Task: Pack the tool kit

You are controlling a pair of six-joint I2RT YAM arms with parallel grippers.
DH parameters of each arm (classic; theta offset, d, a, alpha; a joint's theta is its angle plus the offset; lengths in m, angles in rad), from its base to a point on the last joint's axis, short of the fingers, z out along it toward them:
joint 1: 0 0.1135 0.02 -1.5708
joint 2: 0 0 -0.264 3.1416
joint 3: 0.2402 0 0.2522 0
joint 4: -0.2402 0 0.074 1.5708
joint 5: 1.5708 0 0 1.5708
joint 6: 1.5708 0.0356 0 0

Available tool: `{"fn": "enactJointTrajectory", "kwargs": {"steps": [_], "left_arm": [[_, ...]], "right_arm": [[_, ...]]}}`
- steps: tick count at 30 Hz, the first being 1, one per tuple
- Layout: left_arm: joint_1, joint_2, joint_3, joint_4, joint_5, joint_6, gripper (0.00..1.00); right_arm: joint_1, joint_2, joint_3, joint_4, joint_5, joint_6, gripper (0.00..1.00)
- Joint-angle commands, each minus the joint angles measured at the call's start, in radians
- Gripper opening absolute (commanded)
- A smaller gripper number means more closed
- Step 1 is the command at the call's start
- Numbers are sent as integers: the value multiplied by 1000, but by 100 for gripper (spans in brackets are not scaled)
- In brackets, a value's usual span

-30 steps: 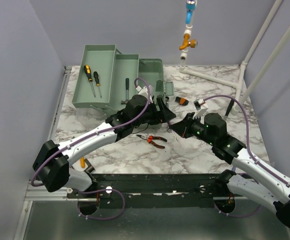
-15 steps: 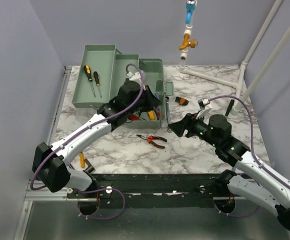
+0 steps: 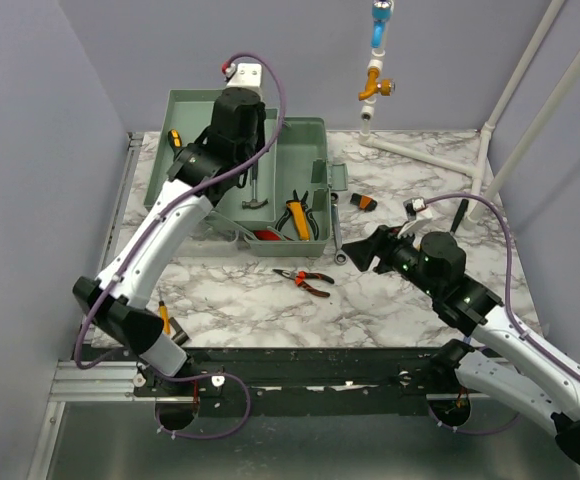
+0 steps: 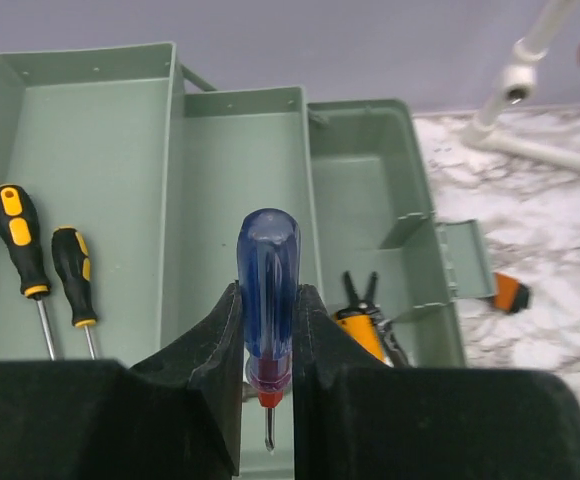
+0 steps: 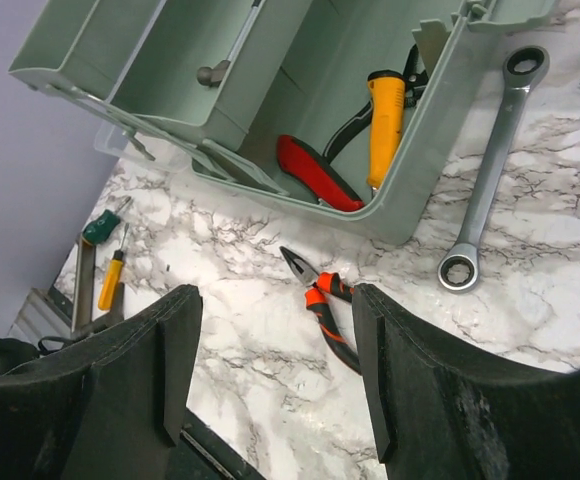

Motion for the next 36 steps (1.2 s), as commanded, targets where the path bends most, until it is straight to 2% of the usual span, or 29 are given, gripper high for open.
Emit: {"fn": "enactJointTrajectory", "kwargs": {"steps": [1,7,9,12,16,17,22,25,27,30,33,36], "left_arm": [[22,140,36,-69,-85,121,0],[30,275,86,-78,-81,123,0],[33,298,89,-77,-79,118,3],[41,312,105,-98,-36,97,32],[44,283,117,-127,-9,71,59],[44,271,117,-132,-6,67,64],[44,164,85,-173,52,31,73],[43,38,-29,-149,152,-27,76],[38,-65,-159,-90,222,-84,76],[31,-226,-390,16,247,-195,77],[31,-383,-546,26,158,-309,78],[34,-499,-612,-88,-65,-469,80]], "right_arm": [[-3,13,-13,-15,55,-4,68],[-3,28,-20,-58,97,13,68],[-2,29,-28,-61,96,19,68],[-3,37,-34,-67,95,31,68],[-3,71,-25,-78,93,37,68],[-3,79,-22,-81,93,37,68],[-3,122,-7,-110,111,49,68],[-3,148,-7,-125,108,42,68],[-3,159,-13,-126,105,42,68],[-3,166,-25,-119,99,53,68],[-3,162,-28,-115,86,50,68],[-3,164,-24,-120,83,43,68]]}}
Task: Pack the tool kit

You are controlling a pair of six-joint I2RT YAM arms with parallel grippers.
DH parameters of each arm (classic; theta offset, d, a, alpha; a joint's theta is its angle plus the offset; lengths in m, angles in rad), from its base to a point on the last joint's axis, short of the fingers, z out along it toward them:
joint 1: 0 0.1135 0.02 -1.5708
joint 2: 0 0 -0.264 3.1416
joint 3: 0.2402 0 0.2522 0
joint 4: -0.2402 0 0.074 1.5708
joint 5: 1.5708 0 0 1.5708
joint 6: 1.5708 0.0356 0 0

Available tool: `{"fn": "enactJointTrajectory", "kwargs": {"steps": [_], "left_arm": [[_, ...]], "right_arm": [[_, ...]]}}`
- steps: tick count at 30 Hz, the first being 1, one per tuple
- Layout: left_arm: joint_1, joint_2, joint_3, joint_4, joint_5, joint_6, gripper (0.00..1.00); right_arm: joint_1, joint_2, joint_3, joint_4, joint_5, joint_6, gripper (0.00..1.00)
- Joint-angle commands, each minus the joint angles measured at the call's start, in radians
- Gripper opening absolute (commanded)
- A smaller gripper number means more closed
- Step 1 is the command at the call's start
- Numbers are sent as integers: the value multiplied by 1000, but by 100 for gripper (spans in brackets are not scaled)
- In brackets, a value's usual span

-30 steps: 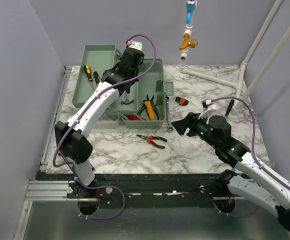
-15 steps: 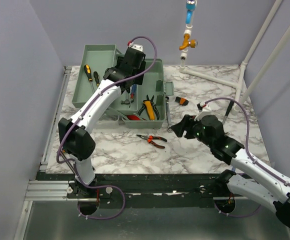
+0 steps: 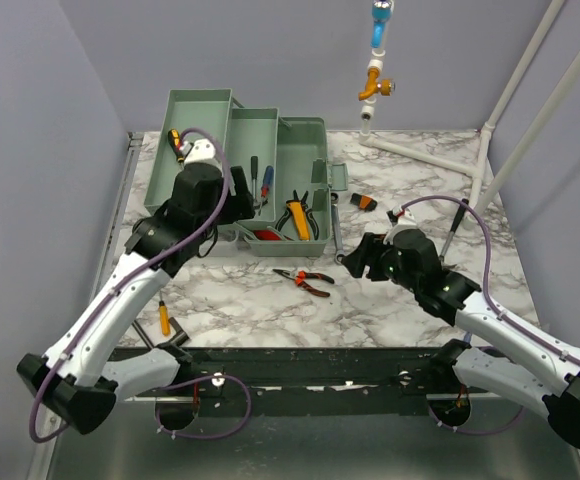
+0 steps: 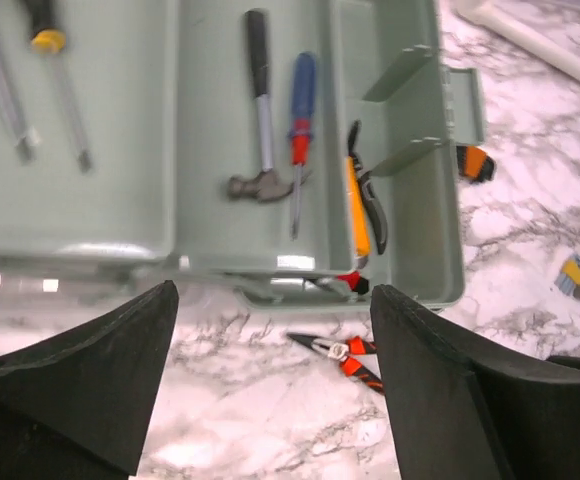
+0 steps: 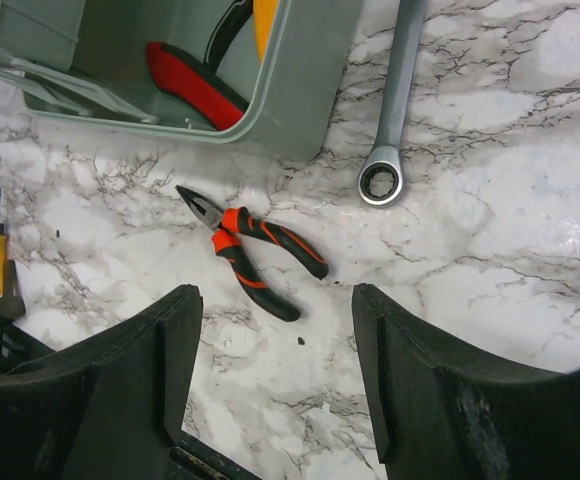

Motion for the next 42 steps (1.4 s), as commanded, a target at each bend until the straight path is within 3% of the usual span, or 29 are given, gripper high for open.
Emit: {"fn": "enactJointTrajectory", "kwargs": {"steps": [1,3,5,9,13,17,21,31,42], "left_arm": [[6,-147,-89,-142,-298,-333,85],[23,-180,-59,-286,-433,-445,92],[58,-188,-14,-433,-512,-558,93],[192,-204,-4,-571,-541,-678,96],[438,-286,-124,-485,-441,-671,97],[779,-324,-294,-352,-231,-667,99],[969,-274,-430,-287,-113,-746,99],[1007,-58,-557,-116,27,-932,97],[1009,3,-619,-81,-70,-1154,93]], "right_arm": [[-3,2,3,-17,3,0,68],[-4,11,10,-14,-3,-6,68],[-3,27,18,-9,-17,-13,68],[-3,68,45,-6,-57,-22,68],[-3,99,89,-23,-117,-36,68],[-4,131,139,-52,-187,-52,68],[-3,172,189,-83,-260,-67,68],[-4,242,260,-98,-323,-84,68],[-4,311,267,-61,-378,-54,68]]}}
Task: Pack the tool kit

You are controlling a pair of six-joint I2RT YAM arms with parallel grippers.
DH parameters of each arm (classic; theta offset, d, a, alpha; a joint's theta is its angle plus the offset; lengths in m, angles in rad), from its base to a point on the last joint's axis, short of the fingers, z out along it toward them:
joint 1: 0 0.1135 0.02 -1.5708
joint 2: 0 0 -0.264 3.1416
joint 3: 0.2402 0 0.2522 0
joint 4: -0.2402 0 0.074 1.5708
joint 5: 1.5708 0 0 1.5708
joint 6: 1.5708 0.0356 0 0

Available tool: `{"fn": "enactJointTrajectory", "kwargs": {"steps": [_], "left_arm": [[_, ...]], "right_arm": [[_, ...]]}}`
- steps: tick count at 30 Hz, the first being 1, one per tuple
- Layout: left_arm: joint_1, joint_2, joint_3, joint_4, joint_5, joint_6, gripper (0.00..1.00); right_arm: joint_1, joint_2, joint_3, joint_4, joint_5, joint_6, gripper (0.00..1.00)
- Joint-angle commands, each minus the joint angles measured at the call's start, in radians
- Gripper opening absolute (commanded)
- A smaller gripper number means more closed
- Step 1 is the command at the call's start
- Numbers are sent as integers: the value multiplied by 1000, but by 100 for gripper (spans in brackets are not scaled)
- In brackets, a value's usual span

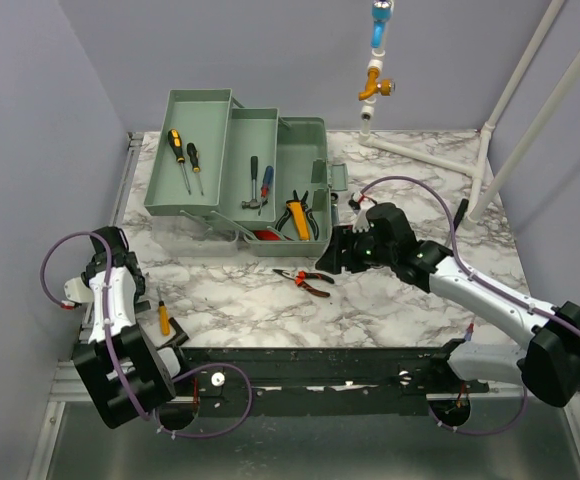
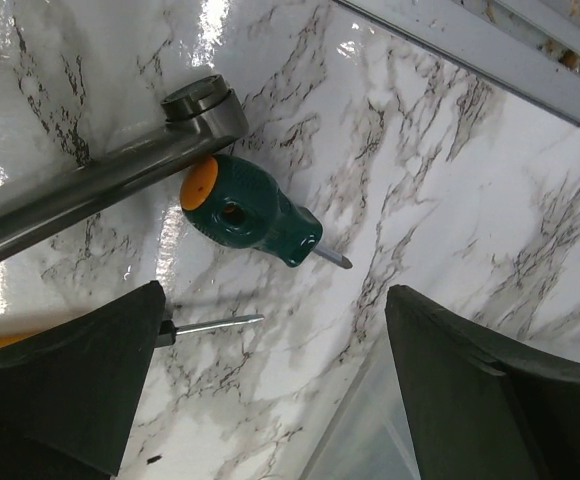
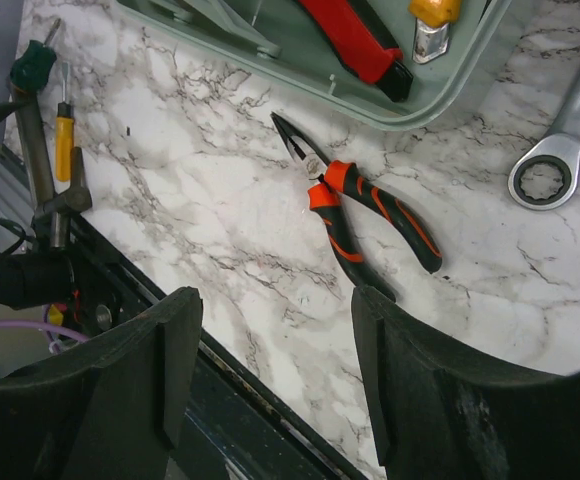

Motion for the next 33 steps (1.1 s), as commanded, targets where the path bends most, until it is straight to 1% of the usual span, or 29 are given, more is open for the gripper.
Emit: {"fn": "enactJointTrajectory", "kwargs": {"steps": [1,5,8,11,16,17,18,21,22,23,26,31,32,33], "left_arm": [[9,28,-20,45,-54,-138,92],[9,26,-58,110,-86,-195,92],[11,60,-34,70,-111,-223,91],[16,113,-15,70,-108,-226,90],[41,208,5,72,-77,-217,77],[45,217,4,88,-72,-203,74],[47,223,11,83,-72,-195,68],[52,216,26,52,-69,-195,39],[51,208,30,55,-60,-183,25],[51,197,34,53,-52,-174,20],[51,146,32,43,-36,-163,17],[51,-40,1,38,5,-128,12],[51,-88,-6,30,2,-127,7],[51,-132,-11,23,4,-123,0]], "right_arm": [[-3,32,41,14,-42,6,68],[-3,56,56,14,-43,6,68],[-3,79,66,16,-49,6,68],[-3,101,74,22,-56,8,68],[-3,124,80,23,-61,11,68],[-3,124,79,25,-59,10,68],[-4,125,77,29,-59,12,68],[-3,133,78,31,-62,15,68],[-3,135,78,33,-64,18,68],[-3,137,78,35,-66,20,68],[-3,138,79,36,-70,24,67],[-3,126,64,40,-65,25,68],[-3,125,62,39,-66,25,68],[-4,121,61,36,-65,24,68]]}}
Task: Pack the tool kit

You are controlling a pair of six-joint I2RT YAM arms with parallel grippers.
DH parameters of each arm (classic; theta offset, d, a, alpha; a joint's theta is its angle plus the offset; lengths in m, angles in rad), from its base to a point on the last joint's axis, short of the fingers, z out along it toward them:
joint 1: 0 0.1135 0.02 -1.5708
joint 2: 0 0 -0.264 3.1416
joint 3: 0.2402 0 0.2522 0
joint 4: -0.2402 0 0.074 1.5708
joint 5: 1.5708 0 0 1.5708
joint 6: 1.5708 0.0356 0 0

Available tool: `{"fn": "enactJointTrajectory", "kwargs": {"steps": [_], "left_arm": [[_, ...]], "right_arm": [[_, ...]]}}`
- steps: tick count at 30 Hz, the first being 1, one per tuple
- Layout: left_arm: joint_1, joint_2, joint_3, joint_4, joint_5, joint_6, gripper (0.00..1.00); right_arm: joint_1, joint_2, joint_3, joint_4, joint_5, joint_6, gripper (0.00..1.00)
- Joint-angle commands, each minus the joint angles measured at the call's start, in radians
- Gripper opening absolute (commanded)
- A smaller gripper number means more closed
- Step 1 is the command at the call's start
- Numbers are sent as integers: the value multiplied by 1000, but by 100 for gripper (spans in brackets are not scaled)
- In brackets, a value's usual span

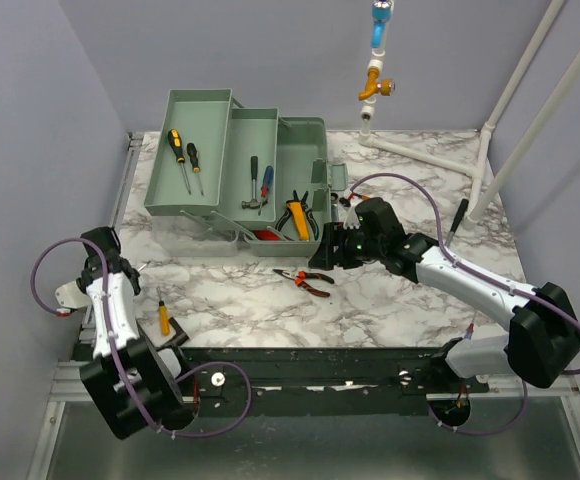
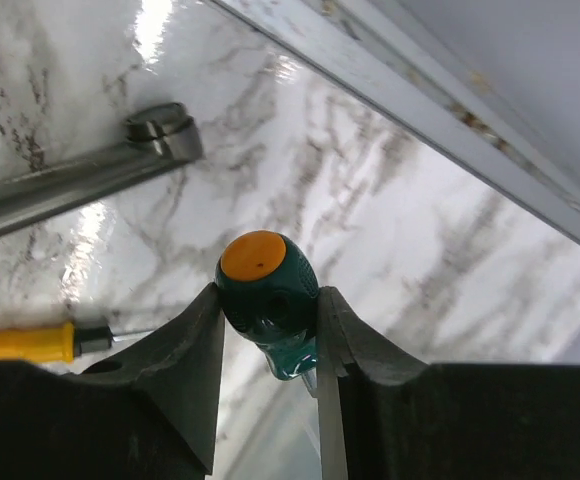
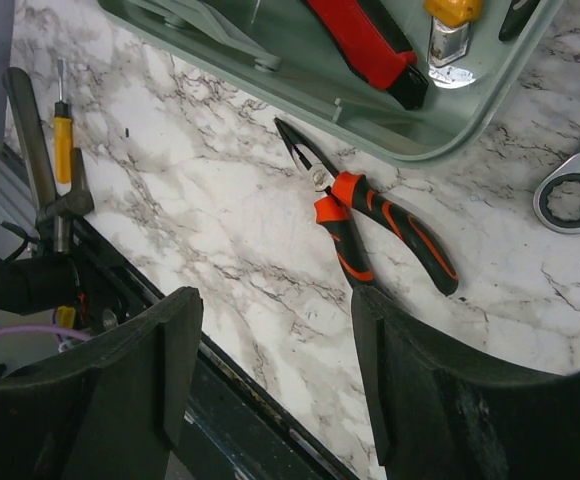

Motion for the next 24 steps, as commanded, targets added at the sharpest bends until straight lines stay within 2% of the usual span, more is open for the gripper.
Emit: {"fn": "enactJointTrajectory", "kwargs": {"steps": [1,5,8,11,13,16,18,19,21,24], "left_arm": [[7,-234,-28,-38,31,26,0],[7,-441,-80,11,85,86,0],[7,-579,-48,-61,94,178,0],[5,-674,33,-126,42,360,0],[5,-710,92,-114,76,504,0],[6,-728,145,-1,296,709,0],[-4,-737,116,155,543,749,0],[-17,-739,91,248,615,738,0],[-90,-713,99,318,661,737,0],[-286,-625,242,254,533,832,0]], "right_arm": [[-3,-13,7,10,-22,6,67],[-4,-47,-4,7,1,6,67],[-3,-81,-18,5,14,6,67],[-4,-122,-49,19,28,20,67],[-3,-149,-69,27,28,25,67],[-4,-190,-96,35,51,33,67],[-3,-210,-112,34,73,32,67],[-3,-221,-117,31,88,33,67],[-3,-239,-126,27,113,35,67],[-3,-274,-145,24,132,54,66]]}}
